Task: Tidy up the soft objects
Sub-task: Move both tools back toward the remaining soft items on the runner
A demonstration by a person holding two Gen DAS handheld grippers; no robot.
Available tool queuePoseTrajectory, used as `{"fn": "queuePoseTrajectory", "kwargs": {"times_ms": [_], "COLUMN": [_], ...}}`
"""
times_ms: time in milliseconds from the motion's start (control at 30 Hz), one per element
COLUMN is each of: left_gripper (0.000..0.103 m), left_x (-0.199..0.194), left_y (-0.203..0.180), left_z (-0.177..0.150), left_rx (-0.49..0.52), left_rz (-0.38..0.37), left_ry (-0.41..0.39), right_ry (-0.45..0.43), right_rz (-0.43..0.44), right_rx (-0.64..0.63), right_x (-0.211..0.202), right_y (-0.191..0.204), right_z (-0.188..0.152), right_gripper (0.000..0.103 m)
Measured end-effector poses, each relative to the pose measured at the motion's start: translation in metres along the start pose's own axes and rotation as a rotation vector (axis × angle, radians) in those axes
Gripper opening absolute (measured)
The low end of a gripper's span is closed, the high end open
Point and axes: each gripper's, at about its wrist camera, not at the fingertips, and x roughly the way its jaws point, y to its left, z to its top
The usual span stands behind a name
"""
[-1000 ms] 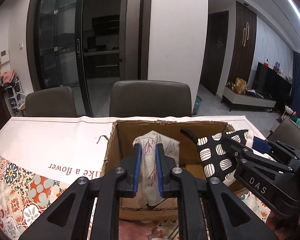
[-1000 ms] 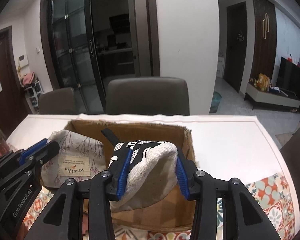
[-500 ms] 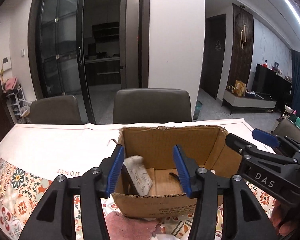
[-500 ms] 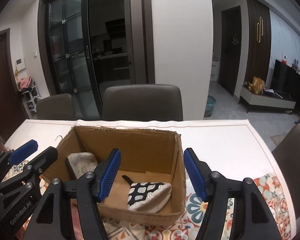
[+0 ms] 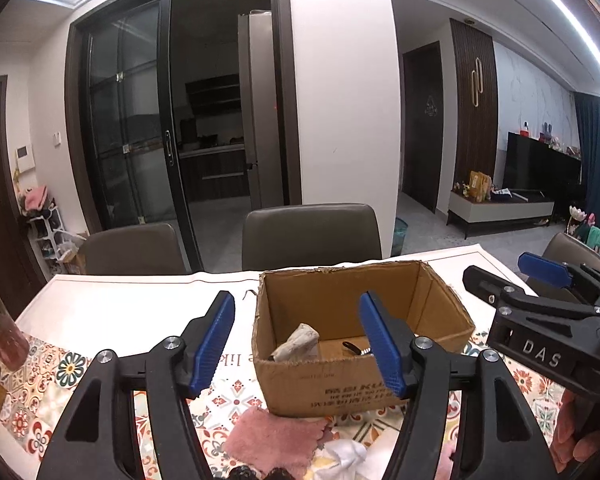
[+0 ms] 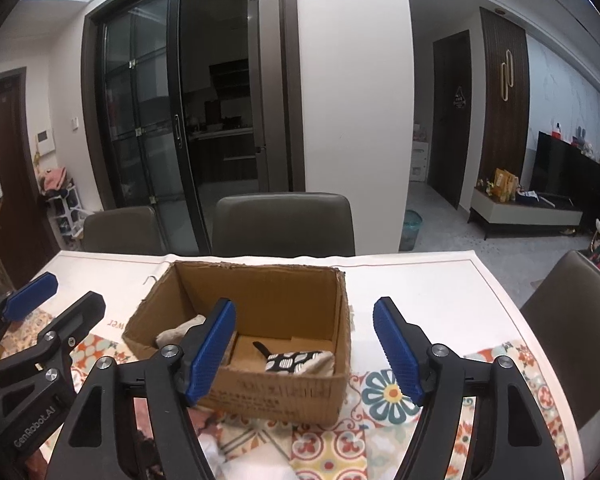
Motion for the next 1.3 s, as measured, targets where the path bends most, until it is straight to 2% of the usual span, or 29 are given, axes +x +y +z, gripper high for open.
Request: {"fn": "queuePoseTrajectory", "kwargs": {"times_ms": [400,600,900,1300], "left_gripper": [0.064,0.064,0.064,0.064], "left_x": [-0.038,-0.048,-0.052,-0.047], "left_y": [-0.003,-0.002,0.002,0.009], "left_z": [-0.016,-0.027,-0.048,-0.078], "left_rx": [0.014,0.020,0.022,0.022], "left_rz": [-0.006,-0.005,0.004,-0.003], "left_ry": [-0.016,-0.010,0.037,0.120], "right_ry": [-0.014,0.013,0.090,0.146], "right_rz": [-0.036,-0.039,-0.030,-0.057], "right_rx": [0.058,0.067,0.066,0.049], "right_x": [-0.040,-0.048,-0.044,-0.044], "right_y": [-0.005,-0.001,0.004,0.008], "right_z": [-0.022,-0.037,-0.060,-0.085], "right_gripper": [0.083,0.088,0.088,0.088]}}
